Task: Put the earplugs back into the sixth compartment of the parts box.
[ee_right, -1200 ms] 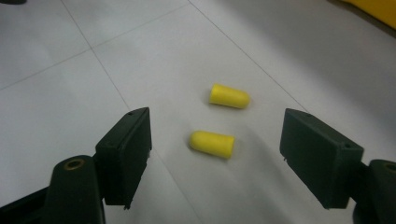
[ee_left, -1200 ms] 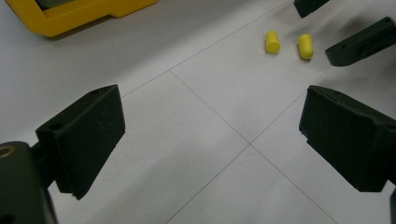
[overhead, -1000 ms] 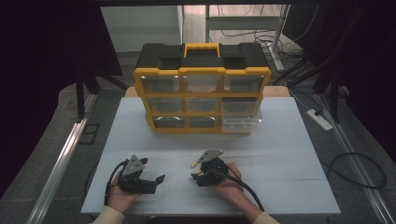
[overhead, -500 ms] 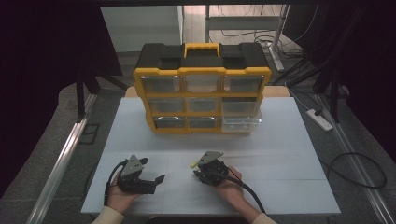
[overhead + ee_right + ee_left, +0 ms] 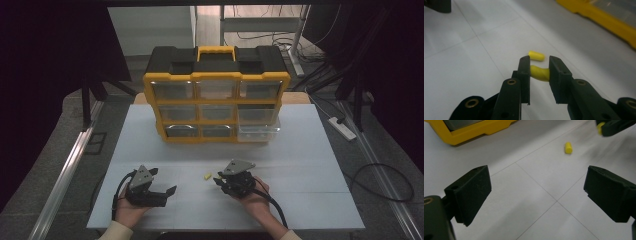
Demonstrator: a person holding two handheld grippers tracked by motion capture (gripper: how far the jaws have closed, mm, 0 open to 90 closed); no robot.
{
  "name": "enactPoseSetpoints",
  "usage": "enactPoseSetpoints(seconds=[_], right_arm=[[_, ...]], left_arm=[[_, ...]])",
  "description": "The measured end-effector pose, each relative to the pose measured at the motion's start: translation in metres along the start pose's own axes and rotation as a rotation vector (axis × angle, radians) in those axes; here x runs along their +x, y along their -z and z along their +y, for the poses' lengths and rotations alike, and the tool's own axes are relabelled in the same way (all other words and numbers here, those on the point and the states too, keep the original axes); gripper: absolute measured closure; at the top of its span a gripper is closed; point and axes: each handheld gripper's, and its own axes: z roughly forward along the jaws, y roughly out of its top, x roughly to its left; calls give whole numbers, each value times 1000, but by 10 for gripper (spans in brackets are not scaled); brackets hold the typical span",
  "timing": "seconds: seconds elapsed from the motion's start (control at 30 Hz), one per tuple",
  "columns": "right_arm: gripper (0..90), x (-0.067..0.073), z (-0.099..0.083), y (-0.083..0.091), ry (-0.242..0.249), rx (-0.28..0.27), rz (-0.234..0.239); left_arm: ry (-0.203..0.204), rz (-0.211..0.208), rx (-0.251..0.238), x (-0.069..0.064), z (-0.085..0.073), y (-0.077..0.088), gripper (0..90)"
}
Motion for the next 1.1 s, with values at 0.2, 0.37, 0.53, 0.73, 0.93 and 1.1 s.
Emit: enactPoseSetpoints(seconds=[0.2, 0.37, 0.53, 0.73, 0.93, 1.1], right_arm=[[716, -13, 3, 24, -23, -81, -20], [714, -22, 3, 38, -65, -135, -3], [712, -26, 3, 47, -72, -163, -8], [712, -32, 8, 57, -87, -197, -20], [712, -37, 11, 64, -92, -225, -29], [713, -41, 15, 73, -104, -252, -37]], left_arm=[[-8, -7, 0, -1, 0, 0, 75], [5, -13, -3, 1, 0, -1, 76], [6, -8, 0, 0, 0, -1, 75], [4, -7, -1, 0, -1, 0, 75], [15, -19, -9, 0, -1, 0, 75], [16, -11, -9, 0, -1, 1, 75]])
